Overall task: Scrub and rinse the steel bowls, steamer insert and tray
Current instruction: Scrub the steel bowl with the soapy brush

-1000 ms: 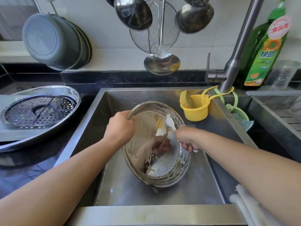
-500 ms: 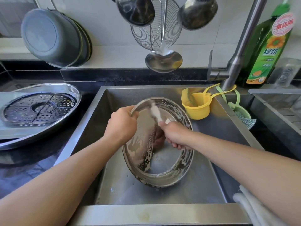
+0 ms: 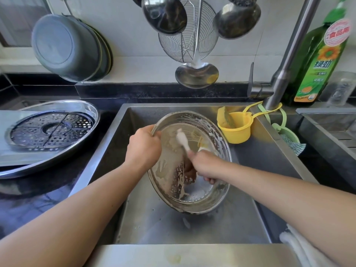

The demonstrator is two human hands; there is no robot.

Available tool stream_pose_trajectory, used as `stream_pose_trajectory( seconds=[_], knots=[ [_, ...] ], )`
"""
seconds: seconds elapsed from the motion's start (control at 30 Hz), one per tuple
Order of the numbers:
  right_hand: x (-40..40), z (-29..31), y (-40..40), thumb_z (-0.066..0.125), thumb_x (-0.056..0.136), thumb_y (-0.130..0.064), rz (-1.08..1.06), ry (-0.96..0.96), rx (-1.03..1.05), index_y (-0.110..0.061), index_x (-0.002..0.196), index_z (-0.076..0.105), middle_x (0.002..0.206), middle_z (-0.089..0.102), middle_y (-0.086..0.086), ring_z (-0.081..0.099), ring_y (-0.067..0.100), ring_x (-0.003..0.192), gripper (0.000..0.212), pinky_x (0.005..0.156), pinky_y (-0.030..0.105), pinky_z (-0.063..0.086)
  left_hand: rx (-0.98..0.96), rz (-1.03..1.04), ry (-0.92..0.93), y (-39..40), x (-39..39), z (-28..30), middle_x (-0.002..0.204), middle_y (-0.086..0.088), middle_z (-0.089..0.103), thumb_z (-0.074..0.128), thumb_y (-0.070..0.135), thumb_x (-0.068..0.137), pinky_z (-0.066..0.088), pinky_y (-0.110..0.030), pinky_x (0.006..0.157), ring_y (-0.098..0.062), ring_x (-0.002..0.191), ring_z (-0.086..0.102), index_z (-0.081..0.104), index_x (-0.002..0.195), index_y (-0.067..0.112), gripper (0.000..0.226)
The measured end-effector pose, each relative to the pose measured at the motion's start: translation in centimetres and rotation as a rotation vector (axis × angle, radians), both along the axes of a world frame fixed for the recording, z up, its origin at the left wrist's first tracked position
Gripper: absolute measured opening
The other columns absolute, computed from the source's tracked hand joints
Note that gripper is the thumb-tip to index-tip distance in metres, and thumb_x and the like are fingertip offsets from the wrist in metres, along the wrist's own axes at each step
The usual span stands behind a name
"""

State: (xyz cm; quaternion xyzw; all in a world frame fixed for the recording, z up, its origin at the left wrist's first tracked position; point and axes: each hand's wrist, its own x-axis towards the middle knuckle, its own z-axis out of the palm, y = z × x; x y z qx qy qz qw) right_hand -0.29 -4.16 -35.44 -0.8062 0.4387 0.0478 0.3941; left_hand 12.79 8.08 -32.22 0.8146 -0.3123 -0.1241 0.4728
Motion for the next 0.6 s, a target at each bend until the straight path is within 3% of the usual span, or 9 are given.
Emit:
stream_pose_trajectory(
  seconds=[0.1, 0.17, 0.27, 0.4, 0.47, 0.53, 0.6],
  knots=[
    [-1.4, 0.7, -1.8, 0.034, 0.107, -0.029, -0.233, -0.069, 0.176, -0.016, 0.093, 0.049, 0.055, 0.042, 0.005, 0.031, 0.013, 0.043, 0.025, 0.044, 0.020, 0.023, -0.022, 0.007, 0.002, -0.1, -0.5, 0.4, 0.070, 0.000, 0.068, 0.046, 0.028, 0.109, 0.047, -0.031, 0.054, -0.014, 0.056, 0.055, 0.062, 0.080, 0.043, 0.037],
    [-1.6, 0.4, -1.8, 0.036, 0.106, -0.028, -0.232, -0.041, 0.230, -0.014, 0.083, 0.050, 0.054, 0.037, 0.003, 0.028, 0.012, 0.043, 0.030, 0.047, 0.020, 0.021, -0.029, 0.007, 0.002, -0.1, -0.7, 0.4, 0.074, 0.001, 0.070, 0.046, 0.028, 0.110, 0.045, -0.029, 0.054, -0.012, 0.056, 0.056, 0.062, 0.087, 0.044, 0.032],
    [-0.6, -0.2, 0.2, 0.027, 0.108, -0.044, -0.059, 0.037, 0.160, -0.023, 0.100, 0.047, 0.060, 0.045, 0.003, 0.037, 0.015, 0.043, 0.030, 0.043, 0.016, 0.029, -0.018, 0.010, 0.001, 0.1, -0.7, 0.0, 0.074, 0.004, 0.070, 0.046, 0.029, 0.109, 0.044, -0.027, 0.054, -0.012, 0.056, 0.058, 0.063, 0.108, 0.048, 0.026],
    [0.2, 0.4, 2.1, 0.023, 0.111, -0.037, 0.267, 0.063, -0.090, -0.032, 0.078, 0.041, 0.075, 0.049, 0.009, 0.054, 0.025, 0.062, 0.038, 0.054, 0.031, 0.046, -0.017, 0.044, 0.042, 0.1, -0.3, 0.0, 0.074, 0.004, 0.070, 0.046, 0.029, 0.109, 0.045, -0.029, 0.055, -0.012, 0.057, 0.058, 0.071, 0.104, 0.036, 0.026],
    [-0.2, 0.7, 0.7, 0.025, 0.111, -0.039, 0.146, 0.023, -0.098, -0.024, 0.091, 0.051, 0.072, 0.048, 0.005, 0.048, 0.020, 0.055, 0.036, 0.048, 0.027, 0.039, -0.021, 0.071, 0.053, 0.1, -0.2, 0.1, 0.073, 0.000, 0.068, 0.046, 0.027, 0.108, 0.046, -0.033, 0.057, -0.016, 0.060, 0.057, 0.071, 0.093, 0.031, 0.029],
    [-0.9, 0.5, -1.5, 0.025, 0.110, -0.035, -0.055, 0.043, -0.001, -0.020, 0.117, 0.051, 0.070, 0.046, 0.007, 0.040, 0.018, 0.051, 0.032, 0.044, 0.023, 0.032, -0.019, 0.088, 0.045, 0.1, -0.3, 0.2, 0.073, -0.001, 0.067, 0.046, 0.026, 0.108, 0.046, -0.032, 0.057, -0.017, 0.061, 0.057, 0.069, 0.087, 0.031, 0.031],
    [-1.6, 0.0, -2.9, 0.023, 0.107, -0.031, -0.155, 0.088, 0.107, -0.021, 0.142, 0.047, 0.066, 0.042, 0.008, 0.034, 0.016, 0.050, 0.044, 0.044, 0.020, 0.027, -0.027, 0.082, 0.030, 0.0, -0.5, 0.3, 0.073, 0.001, 0.067, 0.047, 0.025, 0.108, 0.046, -0.030, 0.058, -0.016, 0.062, 0.059, 0.067, 0.088, 0.031, 0.029]
  ],
)
